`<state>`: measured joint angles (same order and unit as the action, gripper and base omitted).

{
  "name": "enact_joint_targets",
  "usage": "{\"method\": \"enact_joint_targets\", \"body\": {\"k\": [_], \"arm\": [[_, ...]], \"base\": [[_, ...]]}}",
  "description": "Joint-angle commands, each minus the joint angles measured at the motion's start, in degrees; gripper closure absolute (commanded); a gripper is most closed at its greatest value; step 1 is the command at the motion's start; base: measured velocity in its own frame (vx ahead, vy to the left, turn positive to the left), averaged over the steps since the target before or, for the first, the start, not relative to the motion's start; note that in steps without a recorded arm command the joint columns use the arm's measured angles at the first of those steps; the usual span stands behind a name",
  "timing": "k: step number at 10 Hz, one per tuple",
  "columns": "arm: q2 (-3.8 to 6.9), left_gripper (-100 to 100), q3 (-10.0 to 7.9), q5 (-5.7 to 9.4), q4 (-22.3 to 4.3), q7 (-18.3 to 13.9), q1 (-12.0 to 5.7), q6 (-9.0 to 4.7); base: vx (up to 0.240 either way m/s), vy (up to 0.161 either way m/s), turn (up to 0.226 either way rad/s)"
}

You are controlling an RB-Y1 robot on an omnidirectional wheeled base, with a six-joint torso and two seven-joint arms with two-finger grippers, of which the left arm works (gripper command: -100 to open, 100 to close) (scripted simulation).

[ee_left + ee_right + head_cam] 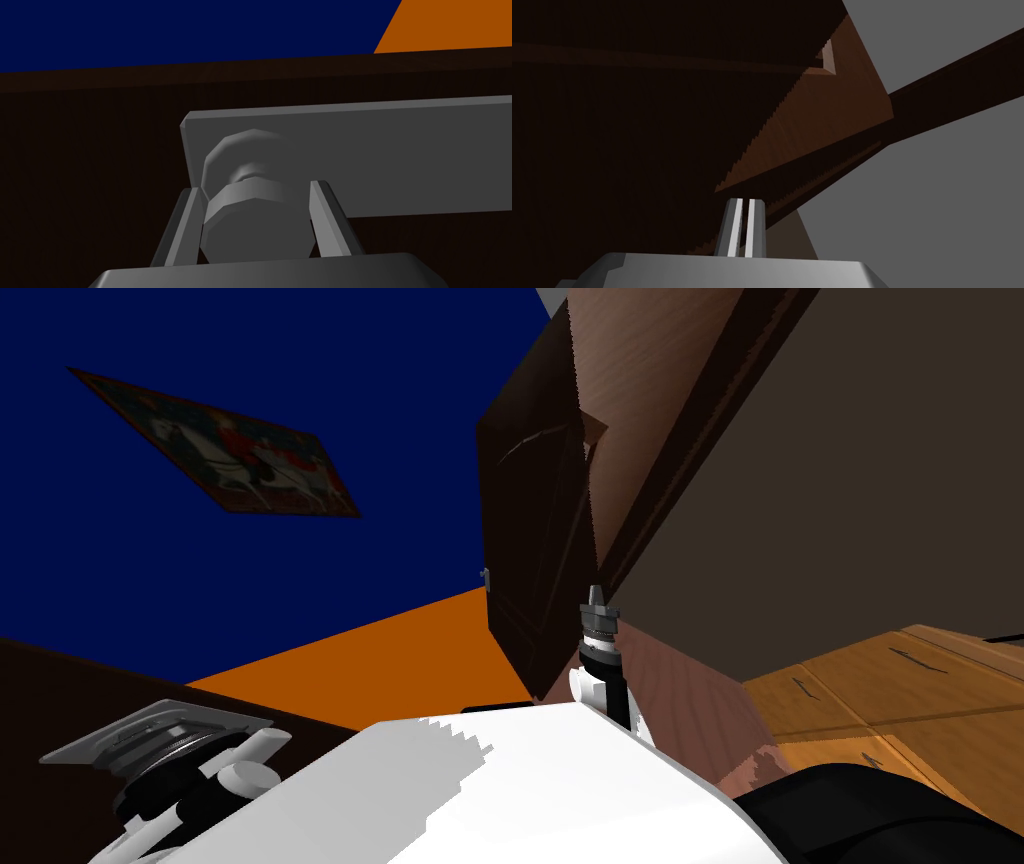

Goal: Push the door open

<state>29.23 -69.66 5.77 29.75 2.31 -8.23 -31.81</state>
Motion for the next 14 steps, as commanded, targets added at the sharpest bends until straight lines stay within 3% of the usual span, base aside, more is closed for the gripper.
{"method": "enact_joint_targets", "body": {"k": [1,4,5,11,12,14], "arm": [[0.09,100,-2.18,0.45,-0.05,2.49,-0.93,-0.25],[-0.53,100,-6.13,1.26,-0.07,7.06,-2.9,-0.13],[-0.53,100,-6.13,1.26,-0.07,7.06,-2.9,-0.13],[-1.48,100,-12.28,2.51,-0.1,14.19,-5.96,0.06],[-1.31,100,-11.49,2.34,-0.85,13.17,-5.66,-0.1],[-1.15,100,-14.41,2.49,-0.85,15.17,-6.09,-0.75]], "base": [[0.006,0.067,-0.056],[0.005,0.092,-0.064],[-0.003,0.077,-0.03],[0.001,0.076,-0.042],[0.004,0.034,-0.018],[-0.004,0.127,-0.02]]}}
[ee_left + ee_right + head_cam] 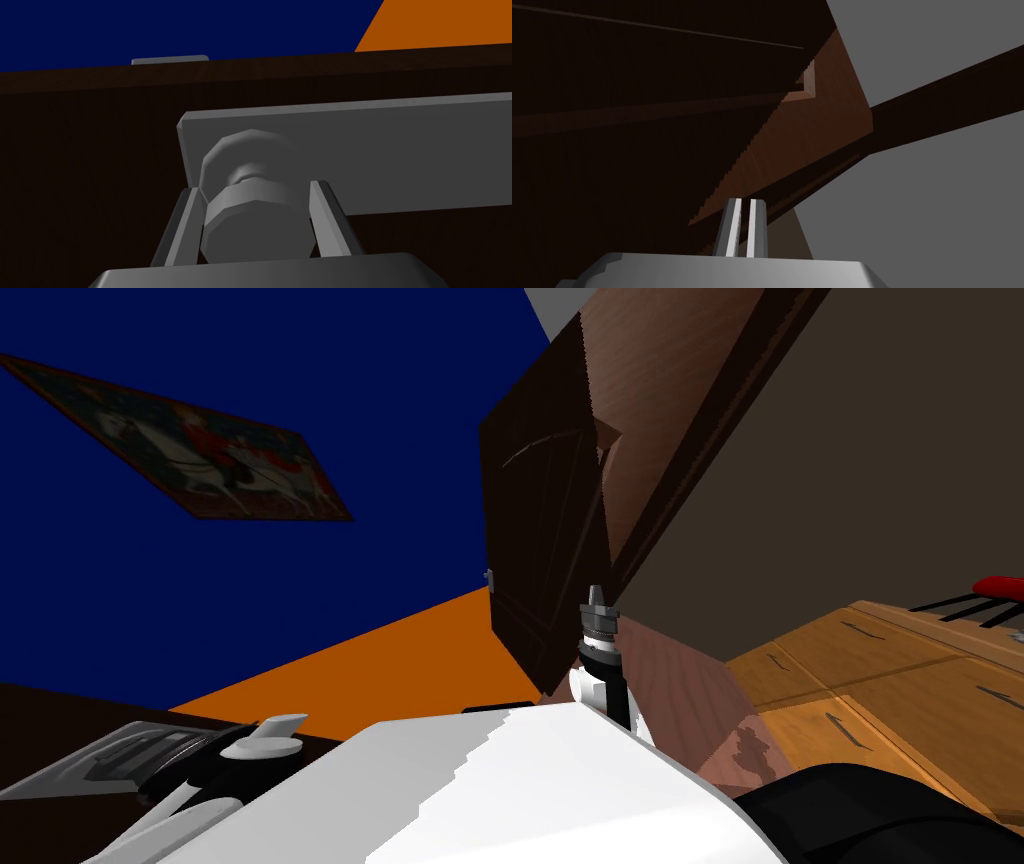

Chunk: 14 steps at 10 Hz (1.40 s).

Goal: Push the door open

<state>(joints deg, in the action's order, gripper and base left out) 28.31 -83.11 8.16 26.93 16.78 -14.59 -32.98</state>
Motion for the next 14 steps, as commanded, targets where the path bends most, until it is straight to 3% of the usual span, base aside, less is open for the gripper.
{"method": "enact_joint_targets", "body": {"k": [1,4,5,8,14], "arm": [[-0.23,100,-0.97,0.1,1.97,0.7,0.26,0.42],[-0.23,100,-0.97,0.1,1.97,0.7,0.26,0.42],[-0.14,100,-3.04,0.2,2.04,2.01,0.01,0.02],[-0.14,100,-3.04,0.2,2.04,2.01,0.01,0.02],[0.15,100,-9.76,0.5,2.25,6.26,-0.82,-1.26]], "base": [[0.041,0.166,-0.013],[0.016,0.039,0.004],[0.027,0.066,0.001],[0.016,0.058,-0.003],[0.073,0.125,0.013]]}}
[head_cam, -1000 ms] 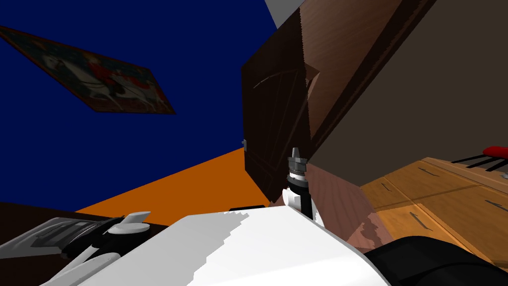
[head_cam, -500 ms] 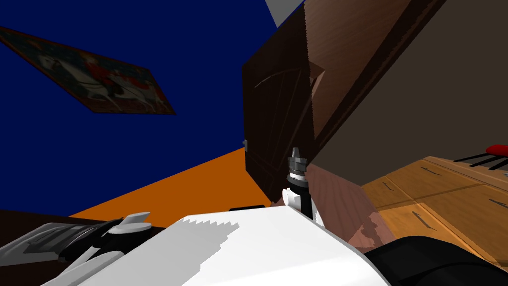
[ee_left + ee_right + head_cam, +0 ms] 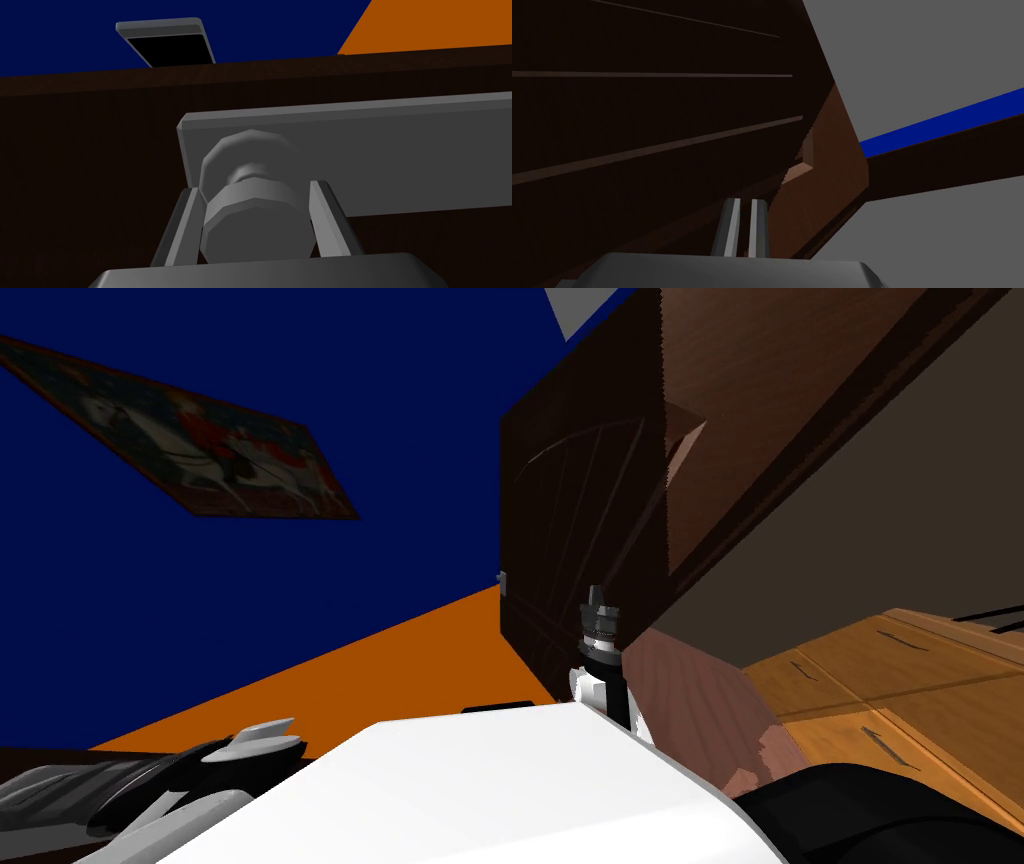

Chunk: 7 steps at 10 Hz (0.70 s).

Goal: Push the door open

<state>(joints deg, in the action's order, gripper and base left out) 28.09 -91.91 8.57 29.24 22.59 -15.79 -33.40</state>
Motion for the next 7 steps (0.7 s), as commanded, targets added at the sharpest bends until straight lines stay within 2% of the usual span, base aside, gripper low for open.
{"method": "enact_joint_targets", "body": {"k": [1,2,3,4,6,7], "arm": [[0.41,100,-1.59,0.12,-0.04,0.84,0.31,-0.97],[0.46,100,-2.66,0.17,-0.01,1.51,0.17,-1.17],[0.46,100,-2.66,0.17,-0.01,1.51,0.17,-1.17],[0.51,100,-3.89,0.22,0.03,2.29,0.02,-1.41],[0.73,100,-3.65,0.18,-0.67,2.19,-0.05,-1.65],[0.8,100,-5.71,0.28,-0.31,3.15,0.0,-2.0]], "base": [[0.11,0.145,0.018],[0.102,0.116,0.029],[0.073,0.071,0.026],[0.1,0.058,0.019],[0.052,0.035,0.013],[0.049,0.102,-0.009]]}}
